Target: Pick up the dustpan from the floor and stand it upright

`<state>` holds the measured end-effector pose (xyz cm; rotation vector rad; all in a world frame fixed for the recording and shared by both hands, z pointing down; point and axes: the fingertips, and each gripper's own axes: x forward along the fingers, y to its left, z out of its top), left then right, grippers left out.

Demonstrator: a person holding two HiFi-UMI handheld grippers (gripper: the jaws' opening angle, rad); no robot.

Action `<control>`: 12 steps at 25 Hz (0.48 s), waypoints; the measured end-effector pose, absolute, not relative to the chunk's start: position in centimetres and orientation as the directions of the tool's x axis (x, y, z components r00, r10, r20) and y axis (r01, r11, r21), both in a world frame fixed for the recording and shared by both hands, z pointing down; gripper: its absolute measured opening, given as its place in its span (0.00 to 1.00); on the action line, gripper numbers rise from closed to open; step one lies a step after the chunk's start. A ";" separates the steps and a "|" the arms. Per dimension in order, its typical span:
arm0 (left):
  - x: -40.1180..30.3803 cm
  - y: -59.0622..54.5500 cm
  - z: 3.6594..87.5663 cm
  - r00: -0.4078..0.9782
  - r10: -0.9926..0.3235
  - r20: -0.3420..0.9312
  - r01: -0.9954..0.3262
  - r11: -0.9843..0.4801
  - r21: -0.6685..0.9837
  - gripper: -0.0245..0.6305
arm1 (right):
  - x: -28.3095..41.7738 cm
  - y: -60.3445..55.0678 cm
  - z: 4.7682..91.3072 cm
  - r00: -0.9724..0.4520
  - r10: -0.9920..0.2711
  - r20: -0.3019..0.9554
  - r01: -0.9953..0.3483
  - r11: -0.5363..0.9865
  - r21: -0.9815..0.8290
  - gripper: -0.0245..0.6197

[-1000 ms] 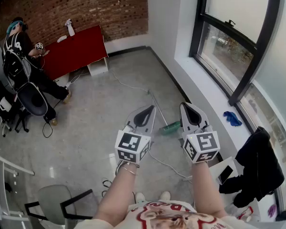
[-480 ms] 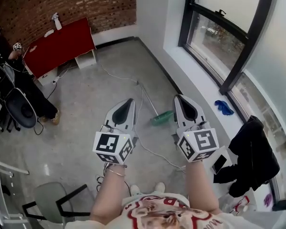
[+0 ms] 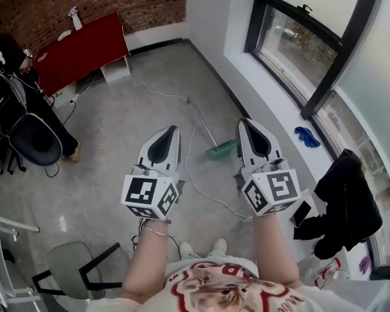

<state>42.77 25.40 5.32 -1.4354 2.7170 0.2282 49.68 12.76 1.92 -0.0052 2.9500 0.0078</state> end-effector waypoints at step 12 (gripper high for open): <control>41.5 29.8 4.6 -0.537 -0.831 -0.147 -0.844 0.528 0.096 0.04 | 48.6 17.6 2.4 -0.981 -0.007 -0.192 -0.001 1.000 -0.032 0.07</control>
